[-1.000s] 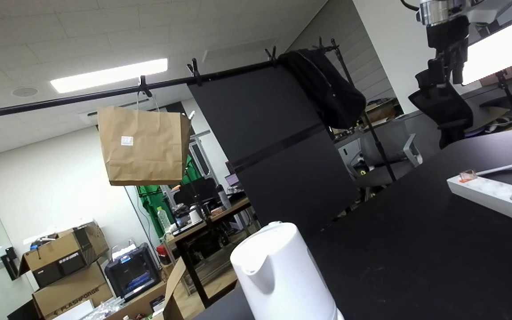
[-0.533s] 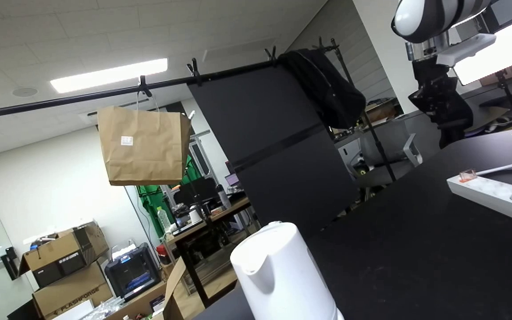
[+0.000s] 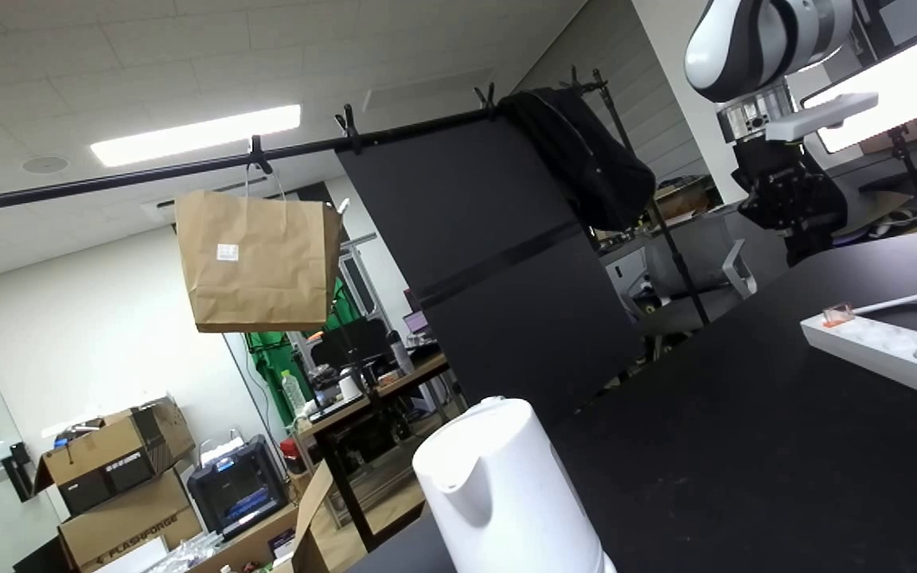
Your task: Turn on the extension cable
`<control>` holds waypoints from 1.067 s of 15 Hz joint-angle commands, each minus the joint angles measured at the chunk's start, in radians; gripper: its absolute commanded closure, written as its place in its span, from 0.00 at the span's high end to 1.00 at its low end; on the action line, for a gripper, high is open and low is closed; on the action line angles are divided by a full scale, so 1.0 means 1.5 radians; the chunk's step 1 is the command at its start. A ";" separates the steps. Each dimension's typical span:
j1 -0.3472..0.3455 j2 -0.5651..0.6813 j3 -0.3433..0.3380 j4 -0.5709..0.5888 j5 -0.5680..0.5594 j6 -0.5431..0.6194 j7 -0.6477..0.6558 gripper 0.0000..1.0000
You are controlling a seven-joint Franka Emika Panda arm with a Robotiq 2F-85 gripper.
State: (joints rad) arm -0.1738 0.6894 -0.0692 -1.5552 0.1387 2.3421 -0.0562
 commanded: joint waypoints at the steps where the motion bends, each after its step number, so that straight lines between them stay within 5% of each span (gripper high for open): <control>1: -0.005 0.001 0.005 0.003 -0.004 -0.003 0.002 0.01; 5: -0.006 0.001 0.005 0.005 -0.004 -0.004 0.002 0.00; 12: 0.021 0.025 -0.026 -0.001 0.008 0.005 0.175 0.00; 16: 0.014 0.034 -0.015 -0.001 0.005 0.001 0.150 0.00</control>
State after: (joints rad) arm -0.1543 0.7387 -0.0892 -1.5600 0.1444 2.3469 0.1706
